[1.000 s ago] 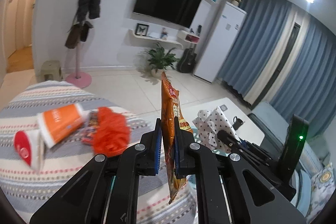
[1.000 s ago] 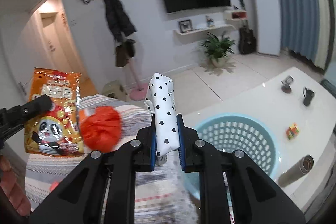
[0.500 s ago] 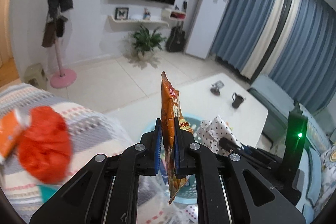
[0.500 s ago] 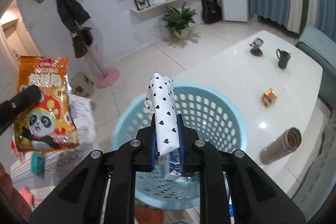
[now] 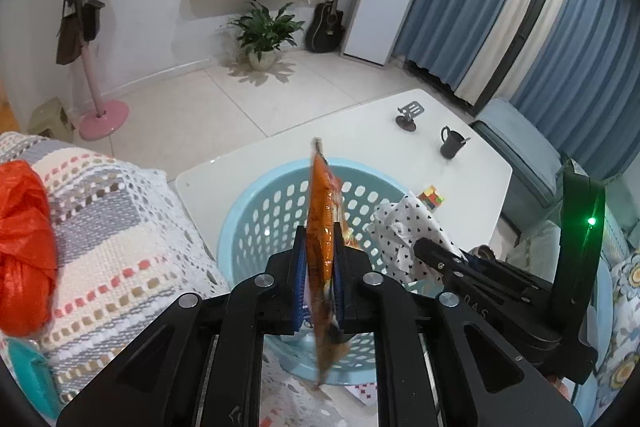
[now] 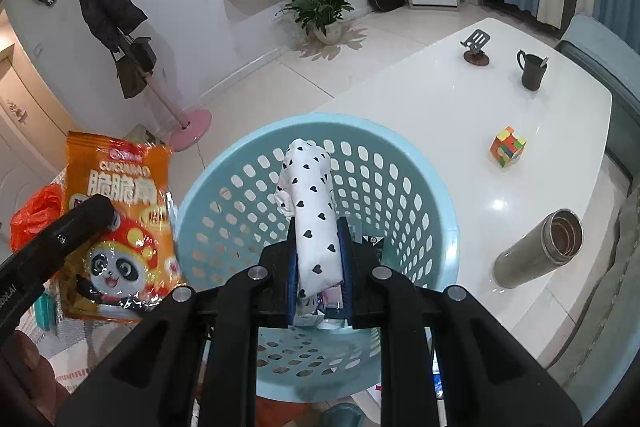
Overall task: Collect trash
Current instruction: 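Carry the snack bag and tissue pack over the blue basket and release both, then move both open tools back over the striped table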
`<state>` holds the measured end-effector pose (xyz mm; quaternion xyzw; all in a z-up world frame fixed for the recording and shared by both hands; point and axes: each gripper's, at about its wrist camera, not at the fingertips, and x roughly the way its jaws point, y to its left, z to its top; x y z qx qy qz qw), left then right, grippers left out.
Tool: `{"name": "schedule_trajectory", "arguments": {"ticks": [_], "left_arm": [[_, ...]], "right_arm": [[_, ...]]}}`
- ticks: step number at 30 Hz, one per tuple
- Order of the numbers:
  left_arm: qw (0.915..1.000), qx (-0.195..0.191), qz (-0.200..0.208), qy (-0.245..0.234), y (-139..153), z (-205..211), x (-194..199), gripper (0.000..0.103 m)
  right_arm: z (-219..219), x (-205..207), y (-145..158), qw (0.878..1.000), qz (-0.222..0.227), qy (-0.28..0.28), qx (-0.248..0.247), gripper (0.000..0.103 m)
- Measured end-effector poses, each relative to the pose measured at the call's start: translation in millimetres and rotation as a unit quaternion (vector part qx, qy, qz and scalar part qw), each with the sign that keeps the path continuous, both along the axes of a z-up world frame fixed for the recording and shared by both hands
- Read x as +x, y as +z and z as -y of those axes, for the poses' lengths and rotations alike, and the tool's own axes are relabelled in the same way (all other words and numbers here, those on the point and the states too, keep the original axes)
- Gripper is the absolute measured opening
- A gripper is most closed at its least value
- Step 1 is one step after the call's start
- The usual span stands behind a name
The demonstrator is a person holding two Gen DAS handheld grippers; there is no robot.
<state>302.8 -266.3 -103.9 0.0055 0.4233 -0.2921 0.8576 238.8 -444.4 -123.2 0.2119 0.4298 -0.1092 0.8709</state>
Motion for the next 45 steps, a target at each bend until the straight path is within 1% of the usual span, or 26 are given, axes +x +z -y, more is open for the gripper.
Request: {"name": "schedule_trajectory", "arguments": {"ticks": [1, 2, 4, 6, 8, 9, 13, 20, 24, 30, 33, 36, 39, 41, 43, 44, 45], "left_arm": [[1.0, -0.002, -0.002, 0.001, -1.1, -0.5, 0.2, 0.027], [1.0, -0.001, 0.0, 0.003, -0.6, 0.1, 0.1, 0.03], [1.0, -0.001, 0.002, 0.007, -0.3, -1.9, -0.6, 0.04], [1.0, -0.006, 0.0, 0.007, 0.8, -4.1, -2.0, 0.041], [1.0, -0.006, 0.002, 0.008, 2.1, -6.6, -4.2, 0.042], [0.9999, -0.006, 0.003, 0.008, 2.4, -8.1, -5.2, 0.045], [0.9999, -0.009, 0.004, 0.011, 4.3, -13.2, -9.6, 0.045], [0.9996, -0.008, 0.021, 0.017, 14.0, -26.4, -22.2, 0.045], [0.999, -0.012, 0.035, 0.026, 24.4, -41.2, -33.3, 0.045], [0.9958, -0.019, 0.066, 0.06, 48.5, -78.2, -56.9, 0.045], [0.9919, -0.009, 0.098, 0.08, 64.6, -102.1, -73.3, 0.05], [0.9883, -0.01, 0.113, 0.103, 77.1, -128.6, -86.7, 0.051], [0.9846, -0.021, 0.119, 0.126, 88.9, -156.6, -99.2, 0.052], [0.9801, -0.015, 0.134, 0.146, 95.7, -176.2, -109.9, 0.056], [0.9743, -0.005, 0.147, 0.171, 98.4, -199.4, -123.0, 0.066], [0.9725, 0.0, 0.148, 0.18, 97.8, -209.0, -127.4, 0.069], [0.9706, 0.005, 0.149, 0.189, 96.1, -217.9, -132.2, 0.071]], "right_arm": [[0.9, 0.3, -1.7, 1.0, -0.002, 0.0, 0.002, 0.017], [1.8, 0.7, -3.6, 1.0, -0.005, 0.0, 0.004, 0.019], [4.4, 0.7, -6.2, 1.0, -0.011, 0.0, 0.011, 0.029], [6.2, -0.6, -5.8, 1.0, -0.008, -0.003, 0.014, 0.032], [6.8, -2.7, -3.8, 1.0, -0.004, -0.006, 0.013, 0.041], [7.1, -3.9, -2.8, 1.0, -0.002, -0.008, 0.013, 0.045], [5.2, -4.8, 0.0, 1.0, 0.0, -0.005, 0.014, 0.045], [-8.2, -5.3, 11.3, 1.0, 0.009, 0.009, 0.009, 0.045], [-20.4, -5.7, 22.1, 1.0, 0.019, 0.023, 0.003, 0.045], [-44.6, -7.2, 46.1, 0.998, 0.043, 0.053, -0.008, 0.045], [-59.3, -8.6, 58.2, 0.996, 0.056, 0.07, -0.011, 0.045], [-81.2, -10.0, 72.9, 0.993, 0.07, 0.095, -0.018, 0.045], [-111.3, -11.9, 89.0, 0.988, 0.086, 0.128, -0.028, 0.045], [-130.1, -11.7, 97.5, 0.984, 0.095, 0.149, -0.029, 0.045], [-152.9, -11.3, 104.8, 0.979, 0.102, 0.175, -0.031, 0.045], [-161.3, -12.0, 105.5, 0.977, 0.103, 0.184, -0.033, 0.047], [-176.0, -11.8, 107.2, 0.974, 0.104, 0.197, -0.037, 0.05]]}}
